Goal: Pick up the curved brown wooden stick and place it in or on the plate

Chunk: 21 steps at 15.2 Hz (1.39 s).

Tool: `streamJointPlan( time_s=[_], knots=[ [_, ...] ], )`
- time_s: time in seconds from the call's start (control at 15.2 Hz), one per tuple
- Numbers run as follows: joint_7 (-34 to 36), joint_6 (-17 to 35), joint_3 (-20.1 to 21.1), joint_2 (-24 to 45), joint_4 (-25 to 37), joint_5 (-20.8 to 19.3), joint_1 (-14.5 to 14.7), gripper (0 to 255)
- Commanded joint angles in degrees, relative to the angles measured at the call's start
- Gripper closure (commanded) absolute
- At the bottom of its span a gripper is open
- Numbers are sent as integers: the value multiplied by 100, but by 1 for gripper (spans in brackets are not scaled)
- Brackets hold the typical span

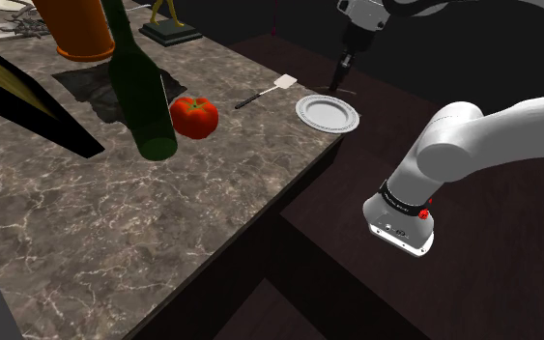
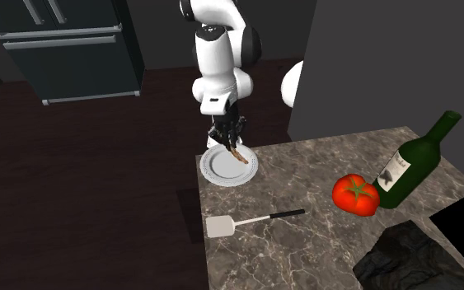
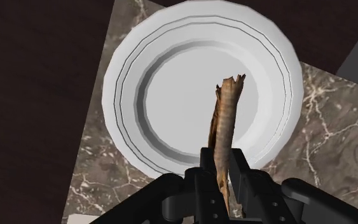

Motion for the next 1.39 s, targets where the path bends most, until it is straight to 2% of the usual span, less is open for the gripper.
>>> streamJointPlan(
  time_s=[0.0, 0.79, 1.25, 1.32],
  knots=[
    [-114, 24, -102, -58, -91, -76, -74, 255],
    [-223, 1100, -245, 247, -871, -149, -104, 255],
    [-223, 1100, -245, 247, -871, -149, -104, 255],
    [-223, 1100, -245, 247, -870, -149, -104, 0]
  ],
)
